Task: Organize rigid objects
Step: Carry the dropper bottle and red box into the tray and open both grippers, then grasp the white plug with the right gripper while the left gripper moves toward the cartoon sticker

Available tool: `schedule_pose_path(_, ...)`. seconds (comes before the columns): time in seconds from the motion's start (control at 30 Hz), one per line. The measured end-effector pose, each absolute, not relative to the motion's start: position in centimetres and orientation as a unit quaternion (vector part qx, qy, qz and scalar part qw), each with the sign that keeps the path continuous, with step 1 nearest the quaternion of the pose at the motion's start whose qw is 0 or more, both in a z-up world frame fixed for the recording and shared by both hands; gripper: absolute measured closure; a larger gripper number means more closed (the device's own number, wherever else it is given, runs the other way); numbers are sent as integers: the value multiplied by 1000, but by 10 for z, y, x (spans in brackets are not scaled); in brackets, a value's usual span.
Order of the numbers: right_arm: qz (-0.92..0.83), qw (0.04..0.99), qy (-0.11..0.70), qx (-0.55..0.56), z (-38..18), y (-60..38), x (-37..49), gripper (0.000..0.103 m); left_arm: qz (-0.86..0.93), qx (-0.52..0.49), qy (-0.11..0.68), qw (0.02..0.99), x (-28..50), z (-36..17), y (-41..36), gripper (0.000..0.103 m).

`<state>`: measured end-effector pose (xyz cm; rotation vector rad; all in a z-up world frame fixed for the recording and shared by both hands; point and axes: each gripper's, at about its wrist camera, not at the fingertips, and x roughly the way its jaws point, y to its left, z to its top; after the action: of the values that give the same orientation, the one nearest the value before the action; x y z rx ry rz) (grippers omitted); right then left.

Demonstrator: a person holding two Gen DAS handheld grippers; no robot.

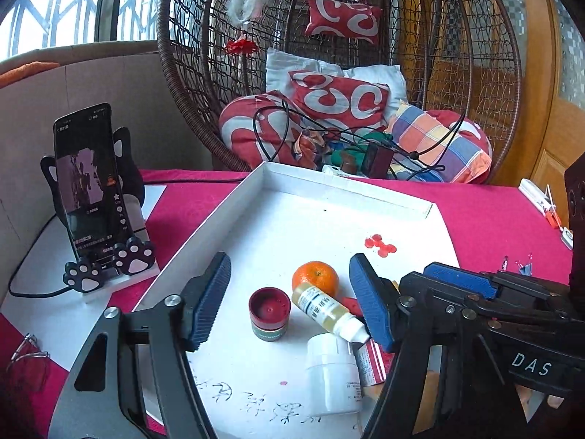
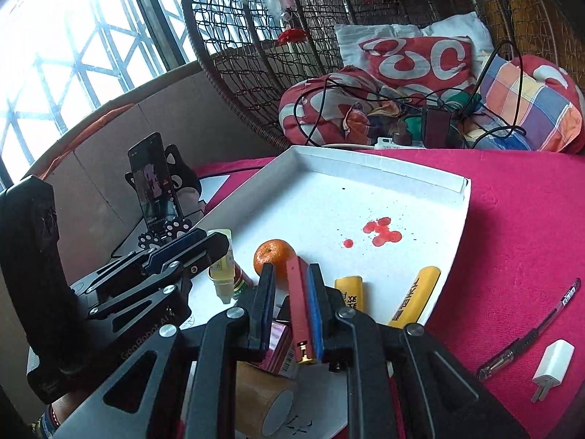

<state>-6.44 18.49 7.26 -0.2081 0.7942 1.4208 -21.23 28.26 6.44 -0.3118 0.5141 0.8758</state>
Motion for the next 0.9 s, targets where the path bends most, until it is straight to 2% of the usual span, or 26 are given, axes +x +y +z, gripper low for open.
schedule_pose_path(0.1,617,704,340,-93,73,179,-63,37,434,-158,229,857,-224,68,286,17)
schedule_pose_path(0.13,614,708,338,-87,74,175,-61,8,440,-164,227,853,-227,68,286,7)
schedule_pose_path(0.17,608,717,332,-80,75,169,-60,0,447,-165,225,850,-229,69,284,0)
schedule_pose_path(0.67,560,808,183,30,129,66,-47,0,382,-111,214,892,-209,85,199,0)
schedule_pose_path(0.9,509,833,173,129,145,7,12,0,333,-126,225,907,-191,84,180,0)
